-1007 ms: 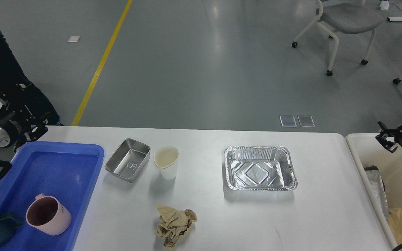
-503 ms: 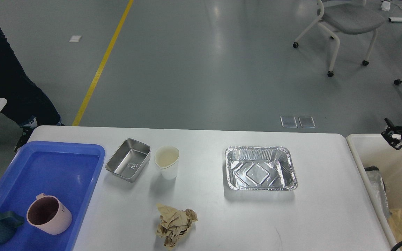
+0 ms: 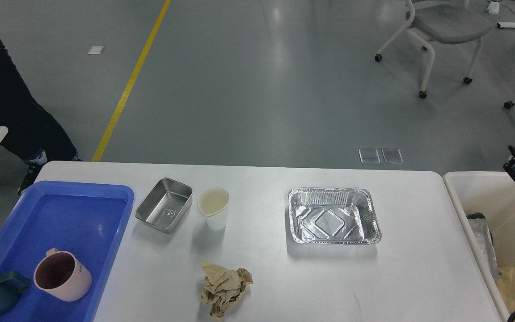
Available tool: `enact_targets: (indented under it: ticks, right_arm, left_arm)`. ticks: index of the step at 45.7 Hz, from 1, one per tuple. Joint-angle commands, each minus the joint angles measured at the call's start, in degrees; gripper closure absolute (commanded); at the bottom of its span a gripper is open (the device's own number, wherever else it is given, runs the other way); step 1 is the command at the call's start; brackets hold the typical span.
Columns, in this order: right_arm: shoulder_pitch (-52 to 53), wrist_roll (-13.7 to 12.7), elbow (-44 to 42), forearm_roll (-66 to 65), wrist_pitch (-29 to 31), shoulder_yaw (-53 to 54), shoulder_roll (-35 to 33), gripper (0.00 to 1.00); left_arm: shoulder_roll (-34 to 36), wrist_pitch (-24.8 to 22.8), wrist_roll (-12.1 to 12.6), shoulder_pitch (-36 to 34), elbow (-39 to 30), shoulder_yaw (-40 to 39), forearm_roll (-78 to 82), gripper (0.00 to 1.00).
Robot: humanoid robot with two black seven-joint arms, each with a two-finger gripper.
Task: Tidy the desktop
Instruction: 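Raise the left gripper away from the bin, then reach the left gripper toward the small steel tray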
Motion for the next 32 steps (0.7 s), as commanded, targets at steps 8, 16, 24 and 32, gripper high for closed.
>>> enact_targets:
  ticks: [8, 16, 24, 32]
  right_arm:
    - [-0.09, -0.01, 0.08, 0.01, 0.44, 0.01, -0.37, 0.00]
    - [-0.18, -0.01, 0.08, 0.01, 0.44, 0.19, -0.46, 0.00]
    - [-0.26, -0.01, -0.01, 0.01, 0.53, 0.63, -0.90, 0.00]
    - [-1.14, -0.01, -0.01, 0.01, 1.23, 0.98, -0.90, 0.00]
  left_arm:
    - [-8.82, 4.76, 11.24, -4.32, 0.33, -1.13, -0.06, 0.03]
    - [-19.98, 6.43, 19.25, -7.67, 0.86, -0.25, 0.20, 0.03]
    - [-28.86, 8.89, 19.87, -8.98, 2.35, -0.07, 3.18, 0.03]
    - [-34.22, 9.69, 19.78, -11.27, 6.31, -0.16, 7.85, 0.03]
